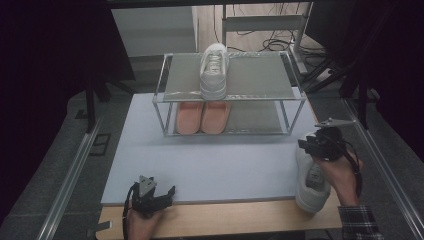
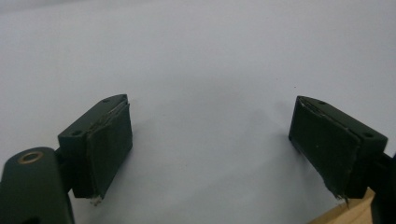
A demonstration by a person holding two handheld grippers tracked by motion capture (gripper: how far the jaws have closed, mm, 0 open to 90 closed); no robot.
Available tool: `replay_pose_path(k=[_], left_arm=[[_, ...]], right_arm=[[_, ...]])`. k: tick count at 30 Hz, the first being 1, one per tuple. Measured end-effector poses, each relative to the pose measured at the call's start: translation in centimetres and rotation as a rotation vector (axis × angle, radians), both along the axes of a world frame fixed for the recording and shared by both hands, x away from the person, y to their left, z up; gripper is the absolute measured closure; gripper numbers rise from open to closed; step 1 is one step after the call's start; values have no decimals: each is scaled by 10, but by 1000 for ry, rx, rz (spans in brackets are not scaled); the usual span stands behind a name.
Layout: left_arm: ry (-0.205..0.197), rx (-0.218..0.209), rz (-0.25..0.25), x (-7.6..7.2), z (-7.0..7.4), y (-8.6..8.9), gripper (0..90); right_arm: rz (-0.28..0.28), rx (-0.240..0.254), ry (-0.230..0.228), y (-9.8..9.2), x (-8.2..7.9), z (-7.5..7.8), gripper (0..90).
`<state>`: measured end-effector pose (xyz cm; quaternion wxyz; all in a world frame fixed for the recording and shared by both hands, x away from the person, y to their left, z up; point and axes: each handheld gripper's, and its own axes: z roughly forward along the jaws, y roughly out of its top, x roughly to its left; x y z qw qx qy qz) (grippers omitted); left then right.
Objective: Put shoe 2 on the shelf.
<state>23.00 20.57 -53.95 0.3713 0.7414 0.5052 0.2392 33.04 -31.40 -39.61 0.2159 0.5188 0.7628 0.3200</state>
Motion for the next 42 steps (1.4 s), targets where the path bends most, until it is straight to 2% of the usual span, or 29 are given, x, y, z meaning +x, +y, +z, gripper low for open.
replay_pose_path(k=[4,5,6,8,9,10,13,18,25,33,37,38,42], left_arm=[[0,0,0,0,0,0,133],[0,0,0,0,0,0,133],[0,0,0,0,0,0,132],[0,0,0,0,0,0,133],[0,0,0,0,0,0,133],[0,0,0,0,0,0,133],[0,0,0,0,0,0,133],[0,0,0,0,0,0,133],[0,0,0,0,0,0,133],[0,1,0,0,0,0,133],[0,0,0,0,0,0,133],[0,1,1,0,0,0,133],[0,1,2,0,0,0,132]], right_arm=[[-49,-3,8,-17,-2,-5,810],[-49,-3,8,-17,-2,-5,810],[-75,-5,9,-25,-3,-7,883],[-95,-6,16,-31,-3,-10,896],[-95,-6,16,-31,-3,-10,896],[-122,-12,13,-37,-3,-12,897],[-154,-17,10,-45,-4,-17,897],[-183,-18,19,-56,-6,-25,896],[-230,-10,68,-73,-11,-50,887],[-246,2,122,-81,-18,-73,894],[-252,14,131,-83,-18,-76,897],[-255,35,133,-84,-19,-77,898],[-237,61,135,-80,-20,-79,898]])
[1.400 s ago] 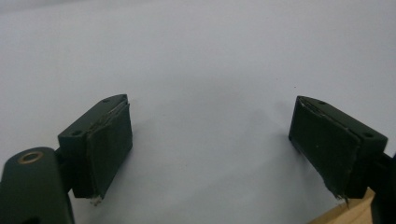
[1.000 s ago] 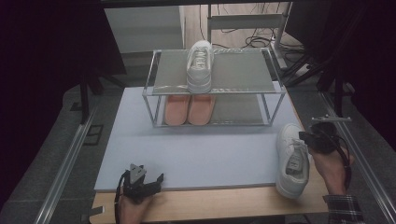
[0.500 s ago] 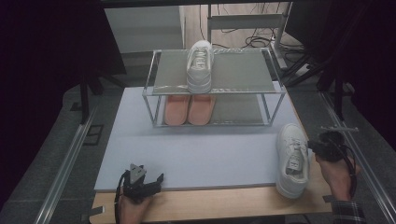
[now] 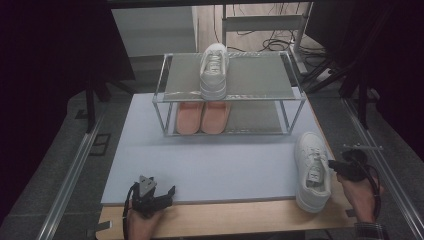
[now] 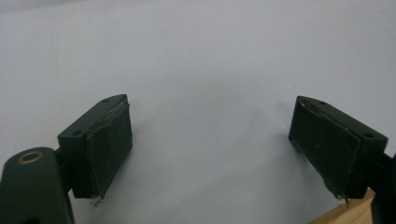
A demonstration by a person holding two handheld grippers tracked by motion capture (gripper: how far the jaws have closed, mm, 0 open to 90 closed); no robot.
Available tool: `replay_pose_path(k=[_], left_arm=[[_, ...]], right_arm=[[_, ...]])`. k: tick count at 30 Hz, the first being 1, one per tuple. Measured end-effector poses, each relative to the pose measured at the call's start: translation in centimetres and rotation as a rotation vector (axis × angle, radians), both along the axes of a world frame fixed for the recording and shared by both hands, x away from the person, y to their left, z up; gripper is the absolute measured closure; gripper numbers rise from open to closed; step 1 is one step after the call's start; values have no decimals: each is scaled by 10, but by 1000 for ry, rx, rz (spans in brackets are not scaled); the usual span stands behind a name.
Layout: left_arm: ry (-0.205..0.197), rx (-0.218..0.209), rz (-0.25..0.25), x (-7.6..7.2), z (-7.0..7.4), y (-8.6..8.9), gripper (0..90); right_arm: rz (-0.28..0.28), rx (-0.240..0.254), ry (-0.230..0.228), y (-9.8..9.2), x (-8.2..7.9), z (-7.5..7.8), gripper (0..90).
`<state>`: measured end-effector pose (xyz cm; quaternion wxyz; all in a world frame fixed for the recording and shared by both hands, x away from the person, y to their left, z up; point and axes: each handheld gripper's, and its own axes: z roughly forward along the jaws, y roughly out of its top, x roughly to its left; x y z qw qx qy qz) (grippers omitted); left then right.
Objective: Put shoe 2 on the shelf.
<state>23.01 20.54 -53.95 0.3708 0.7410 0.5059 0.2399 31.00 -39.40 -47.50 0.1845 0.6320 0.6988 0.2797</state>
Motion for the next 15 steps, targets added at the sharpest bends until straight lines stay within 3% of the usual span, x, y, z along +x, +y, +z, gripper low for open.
replay_pose_path(k=[6,8,15], left_arm=[[1,0,0,0,0,0,132],[1,0,0,0,0,0,132],[1,0,0,0,0,0,132]], right_arm=[[47,16,16,16,-1,-10,898],[54,51,14,20,-2,-12,897],[110,37,15,34,-7,-10,896]])
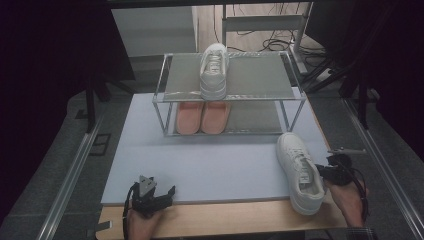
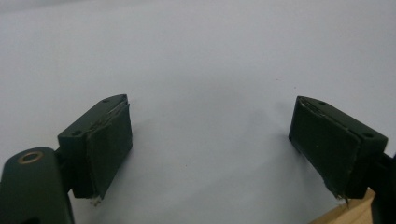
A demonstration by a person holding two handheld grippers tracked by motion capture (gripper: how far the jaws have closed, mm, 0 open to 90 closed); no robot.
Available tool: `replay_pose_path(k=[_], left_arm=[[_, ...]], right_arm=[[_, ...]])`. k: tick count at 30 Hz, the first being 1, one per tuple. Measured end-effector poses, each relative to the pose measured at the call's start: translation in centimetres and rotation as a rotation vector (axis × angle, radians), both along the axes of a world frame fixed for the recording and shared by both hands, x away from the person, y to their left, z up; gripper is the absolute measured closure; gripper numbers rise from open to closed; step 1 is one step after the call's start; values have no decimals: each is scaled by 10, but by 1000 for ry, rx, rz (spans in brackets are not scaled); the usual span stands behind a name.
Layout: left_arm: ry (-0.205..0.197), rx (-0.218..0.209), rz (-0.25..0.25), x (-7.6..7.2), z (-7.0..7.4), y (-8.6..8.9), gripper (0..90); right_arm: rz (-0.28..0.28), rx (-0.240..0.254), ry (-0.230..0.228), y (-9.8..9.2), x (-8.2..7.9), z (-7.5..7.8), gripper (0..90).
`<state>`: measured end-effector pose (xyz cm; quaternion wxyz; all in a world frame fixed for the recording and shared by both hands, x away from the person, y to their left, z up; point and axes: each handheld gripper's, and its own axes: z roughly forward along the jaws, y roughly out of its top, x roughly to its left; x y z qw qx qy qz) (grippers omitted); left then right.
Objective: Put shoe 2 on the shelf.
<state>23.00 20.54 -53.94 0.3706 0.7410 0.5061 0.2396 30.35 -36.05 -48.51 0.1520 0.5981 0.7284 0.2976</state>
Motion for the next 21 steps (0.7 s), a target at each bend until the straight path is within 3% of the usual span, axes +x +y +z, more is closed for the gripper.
replay_pose_path(k=[10,21], left_arm=[[1,0,1,0,0,0,132],[1,0,0,0,0,0,132]], right_arm=[[25,4,-5,14,-5,1,896],[80,15,3,51,2,0,894]])
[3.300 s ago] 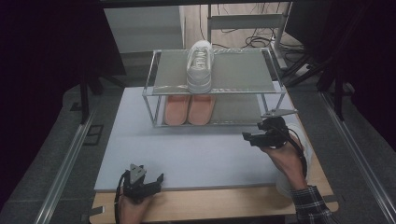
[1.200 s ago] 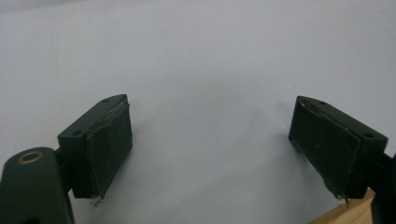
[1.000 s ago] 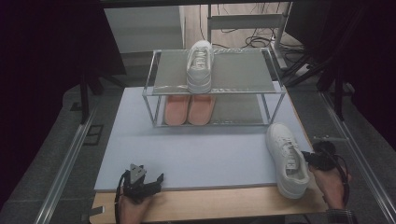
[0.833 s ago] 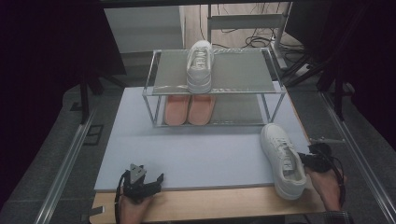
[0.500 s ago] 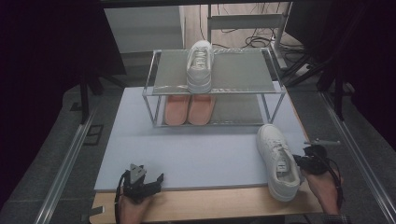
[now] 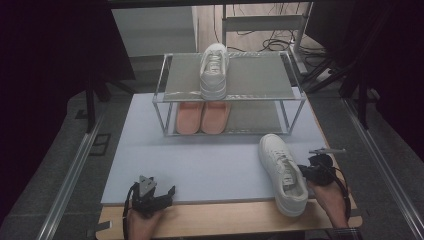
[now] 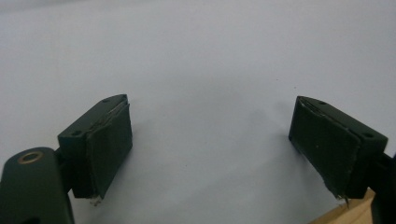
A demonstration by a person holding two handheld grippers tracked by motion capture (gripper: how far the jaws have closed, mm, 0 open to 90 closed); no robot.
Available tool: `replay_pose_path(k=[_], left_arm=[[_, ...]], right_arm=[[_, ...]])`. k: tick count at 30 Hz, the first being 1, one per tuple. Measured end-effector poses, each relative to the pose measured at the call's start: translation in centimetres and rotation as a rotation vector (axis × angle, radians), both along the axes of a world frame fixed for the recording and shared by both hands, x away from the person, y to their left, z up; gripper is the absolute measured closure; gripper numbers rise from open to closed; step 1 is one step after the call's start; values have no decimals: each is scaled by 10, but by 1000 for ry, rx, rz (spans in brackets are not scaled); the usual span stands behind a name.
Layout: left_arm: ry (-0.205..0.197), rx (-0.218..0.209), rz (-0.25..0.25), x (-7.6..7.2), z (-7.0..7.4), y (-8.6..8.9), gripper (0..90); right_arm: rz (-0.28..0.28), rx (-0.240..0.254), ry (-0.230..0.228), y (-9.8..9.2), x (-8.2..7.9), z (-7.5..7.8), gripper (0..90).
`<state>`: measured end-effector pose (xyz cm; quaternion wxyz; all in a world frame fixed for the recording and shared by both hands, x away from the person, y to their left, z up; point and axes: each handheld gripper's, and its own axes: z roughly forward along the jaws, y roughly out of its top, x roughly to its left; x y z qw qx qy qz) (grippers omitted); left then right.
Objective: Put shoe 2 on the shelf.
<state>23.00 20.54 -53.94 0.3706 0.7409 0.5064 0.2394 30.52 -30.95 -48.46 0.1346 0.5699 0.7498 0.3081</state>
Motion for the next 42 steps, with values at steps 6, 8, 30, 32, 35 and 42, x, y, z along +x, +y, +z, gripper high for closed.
replay_pose_path(k=[6,8,30,32,35,42], left_arm=[[0,0,0,0,0,0,132],[0,0,0,0,0,0,132],[-1,0,0,0,0,0,132],[0,1,0,0,0,0,132],[0,0,0,0,0,0,132],[0,0,0,0,0,0,132]], right_arm=[[45,3,6,20,3,0,894],[62,5,5,26,5,0,893],[150,48,-74,41,-4,32,761],[155,52,-71,40,-9,36,754],[166,59,-71,38,-16,42,726],[198,43,-69,39,-32,52,625]])
